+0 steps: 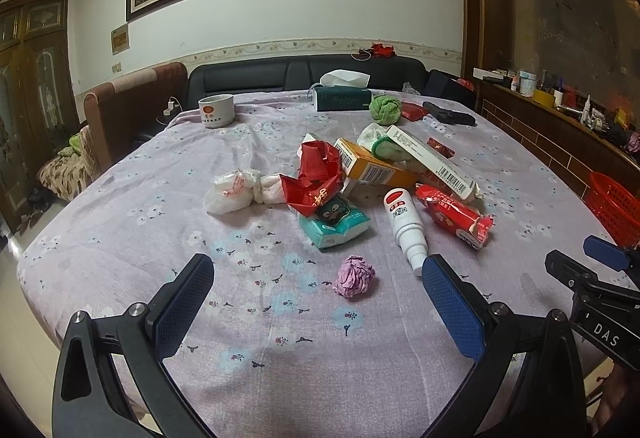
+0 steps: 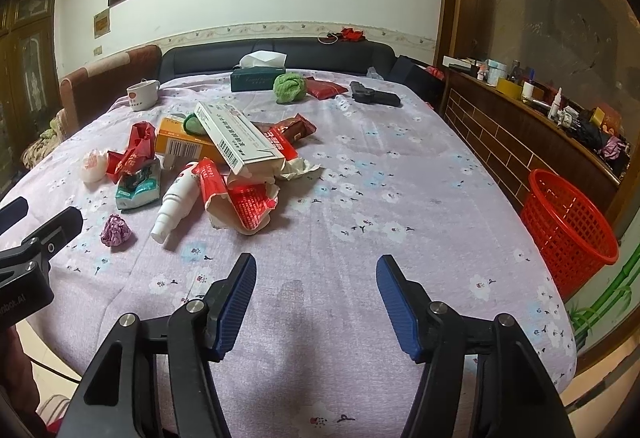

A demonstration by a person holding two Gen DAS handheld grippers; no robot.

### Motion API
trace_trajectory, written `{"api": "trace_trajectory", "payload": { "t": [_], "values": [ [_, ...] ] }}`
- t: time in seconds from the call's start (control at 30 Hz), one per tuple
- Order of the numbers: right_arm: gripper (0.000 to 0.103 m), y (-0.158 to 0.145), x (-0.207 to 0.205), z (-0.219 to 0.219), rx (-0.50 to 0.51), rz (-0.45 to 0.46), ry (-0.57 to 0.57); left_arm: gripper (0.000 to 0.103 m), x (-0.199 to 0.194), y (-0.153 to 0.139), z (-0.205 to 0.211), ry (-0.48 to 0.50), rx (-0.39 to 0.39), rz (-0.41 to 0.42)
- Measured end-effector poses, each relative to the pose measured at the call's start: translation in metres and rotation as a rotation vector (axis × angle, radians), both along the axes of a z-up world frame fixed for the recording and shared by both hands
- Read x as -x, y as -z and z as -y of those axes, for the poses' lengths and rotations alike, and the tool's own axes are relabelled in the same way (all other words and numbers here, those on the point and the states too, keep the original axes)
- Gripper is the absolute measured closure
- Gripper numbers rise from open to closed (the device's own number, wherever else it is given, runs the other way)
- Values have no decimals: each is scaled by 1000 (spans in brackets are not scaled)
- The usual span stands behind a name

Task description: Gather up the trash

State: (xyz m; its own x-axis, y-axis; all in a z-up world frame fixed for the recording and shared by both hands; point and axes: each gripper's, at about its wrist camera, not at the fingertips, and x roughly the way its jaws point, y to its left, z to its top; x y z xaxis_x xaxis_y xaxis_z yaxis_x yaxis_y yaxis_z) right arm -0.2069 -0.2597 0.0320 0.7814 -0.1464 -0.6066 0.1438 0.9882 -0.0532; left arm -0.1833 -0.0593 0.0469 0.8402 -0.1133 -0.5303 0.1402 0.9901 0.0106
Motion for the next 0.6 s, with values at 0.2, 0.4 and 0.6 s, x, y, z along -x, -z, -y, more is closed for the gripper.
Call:
{"api": "trace_trajectory", "payload": {
  "t": [0.2, 0.4, 0.6],
  "values": [
    [51, 0, -7, -3, -47, -14, -87, 4, -10, 4, -11, 9, 52, -55],
    [58, -3, -25, -22, -76, -37, -231, 32, -17, 10, -11, 47, 52, -93],
    [61, -3, -65, -38, -77, -81, -301, 40, -27, 19, -18, 66, 98, -162]
  ]
}}
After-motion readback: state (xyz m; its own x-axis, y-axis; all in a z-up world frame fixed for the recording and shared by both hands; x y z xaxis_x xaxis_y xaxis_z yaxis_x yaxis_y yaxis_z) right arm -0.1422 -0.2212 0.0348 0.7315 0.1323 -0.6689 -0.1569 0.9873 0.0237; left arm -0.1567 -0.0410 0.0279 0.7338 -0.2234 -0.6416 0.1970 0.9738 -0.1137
